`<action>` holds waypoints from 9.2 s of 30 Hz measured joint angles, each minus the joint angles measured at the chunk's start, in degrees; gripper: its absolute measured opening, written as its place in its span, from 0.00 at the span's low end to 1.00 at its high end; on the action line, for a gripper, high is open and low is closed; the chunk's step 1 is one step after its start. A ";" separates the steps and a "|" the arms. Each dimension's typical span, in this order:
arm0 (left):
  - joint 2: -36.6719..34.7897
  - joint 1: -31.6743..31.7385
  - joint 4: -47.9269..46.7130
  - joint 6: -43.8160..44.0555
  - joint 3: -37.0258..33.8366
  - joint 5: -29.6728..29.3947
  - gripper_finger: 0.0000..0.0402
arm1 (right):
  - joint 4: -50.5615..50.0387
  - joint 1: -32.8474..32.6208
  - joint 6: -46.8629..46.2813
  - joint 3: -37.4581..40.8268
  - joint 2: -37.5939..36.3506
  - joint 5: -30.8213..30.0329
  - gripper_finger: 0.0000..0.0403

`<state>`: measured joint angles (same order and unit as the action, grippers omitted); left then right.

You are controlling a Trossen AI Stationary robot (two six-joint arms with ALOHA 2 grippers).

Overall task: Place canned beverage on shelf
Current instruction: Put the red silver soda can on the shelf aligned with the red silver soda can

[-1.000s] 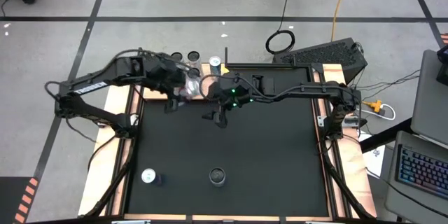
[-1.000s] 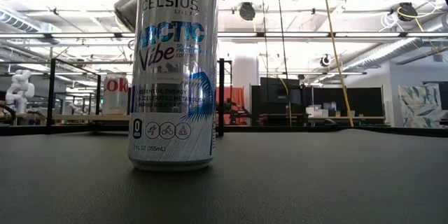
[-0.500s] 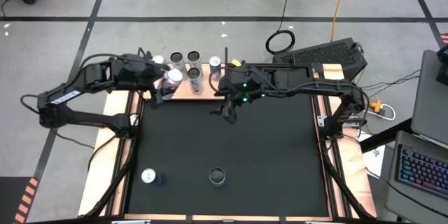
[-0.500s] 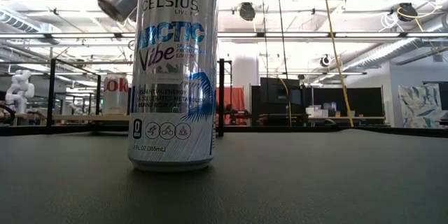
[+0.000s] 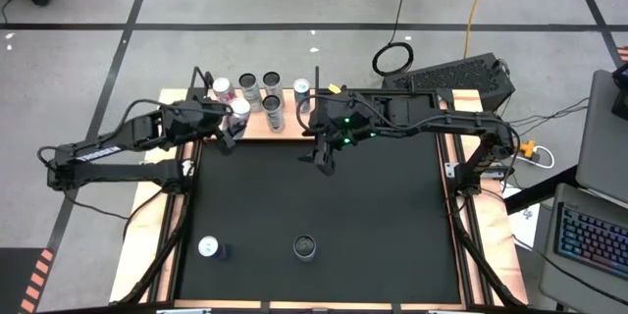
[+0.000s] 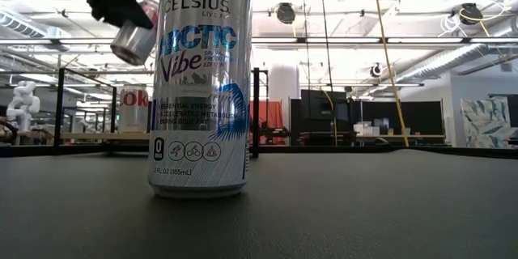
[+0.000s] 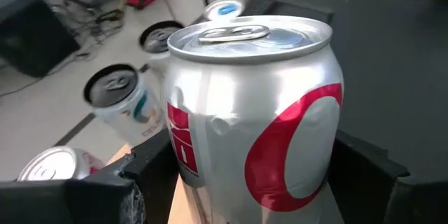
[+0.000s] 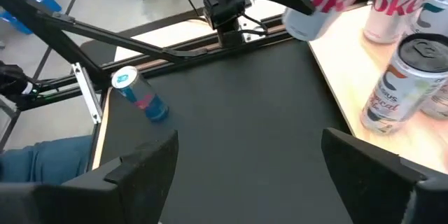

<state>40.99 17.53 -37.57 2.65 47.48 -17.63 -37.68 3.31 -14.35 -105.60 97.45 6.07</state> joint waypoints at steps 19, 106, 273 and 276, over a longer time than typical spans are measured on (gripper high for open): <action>-4.03 0.06 19.15 10.63 -20.46 -18.22 0.71 | -0.49 -1.92 0.22 0.02 0.00 0.01 0.82; -7.71 0.66 47.20 -8.52 -27.01 -27.58 0.90 | -0.87 -1.92 0.09 0.02 0.09 0.00 0.82; 8.79 32.53 -8.82 -16.65 -4.80 15.02 0.71 | -4.62 -6.01 -1.02 0.04 0.09 -0.26 0.82; 9.49 33.60 -8.69 -16.85 -4.71 15.48 0.71 | -4.61 -6.43 -0.73 0.04 0.09 -0.26 0.82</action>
<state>50.48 51.13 -46.26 -14.20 42.76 -2.15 -42.30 -3.12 -15.08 -105.56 97.54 5.80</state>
